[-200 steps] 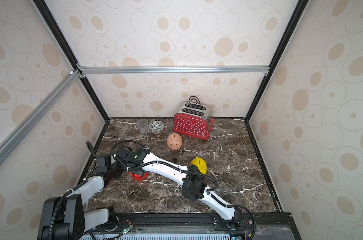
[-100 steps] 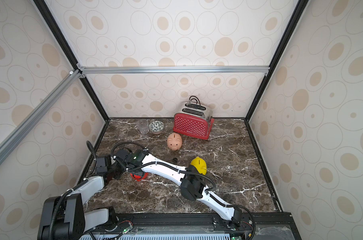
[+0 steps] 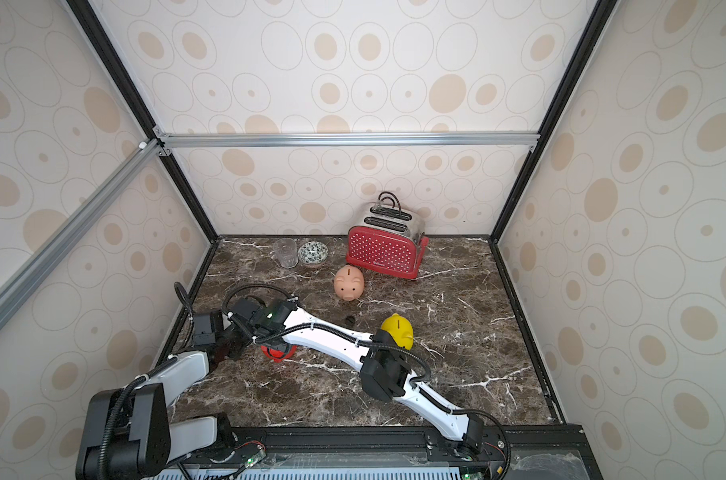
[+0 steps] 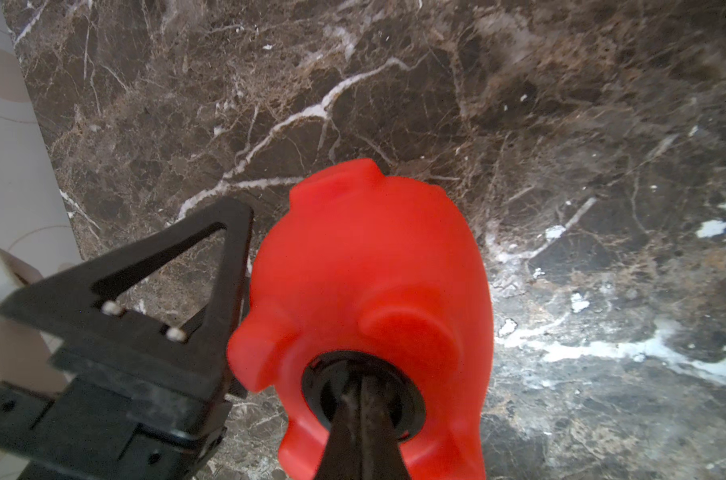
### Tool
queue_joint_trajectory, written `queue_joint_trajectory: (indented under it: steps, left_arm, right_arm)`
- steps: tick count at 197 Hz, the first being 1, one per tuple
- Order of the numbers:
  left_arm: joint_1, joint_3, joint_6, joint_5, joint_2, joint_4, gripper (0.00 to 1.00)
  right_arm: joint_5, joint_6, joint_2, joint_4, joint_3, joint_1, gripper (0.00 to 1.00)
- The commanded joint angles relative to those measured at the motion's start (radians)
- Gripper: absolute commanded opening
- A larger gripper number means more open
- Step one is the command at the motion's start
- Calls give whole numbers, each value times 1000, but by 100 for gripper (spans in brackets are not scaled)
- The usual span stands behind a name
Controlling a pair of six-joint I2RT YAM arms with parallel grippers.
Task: Close piggy banks
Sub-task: Insert the knob into the piggy bank.
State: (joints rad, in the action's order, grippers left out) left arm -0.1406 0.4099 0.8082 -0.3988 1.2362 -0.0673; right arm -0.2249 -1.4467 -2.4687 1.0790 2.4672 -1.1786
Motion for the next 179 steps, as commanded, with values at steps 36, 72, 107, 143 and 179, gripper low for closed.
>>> queue_joint_trajectory:
  steps: [36, 72, 107, 143, 179]
  left_arm:
    - [-7, -10, -20, -4, 26, -23, 99]
    - [-7, -20, -20, -8, 31, -36, 99]
    - [-7, -25, -20, -19, 37, -44, 99]
    - [-7, -36, -13, -39, 45, -70, 99]
    - [-7, -66, 7, -75, 67, -118, 99]
  right_arm:
    - [-20, -14, -47, 34, 22, 5, 0]
    - [10, -20, -68, 19, 13, 7, 0]
    - [4, -11, -84, 66, 26, 9, 0]
    - [7, -14, -87, 105, 12, 15, 0]
    - [-1, -11, -82, 136, 7, 26, 0]
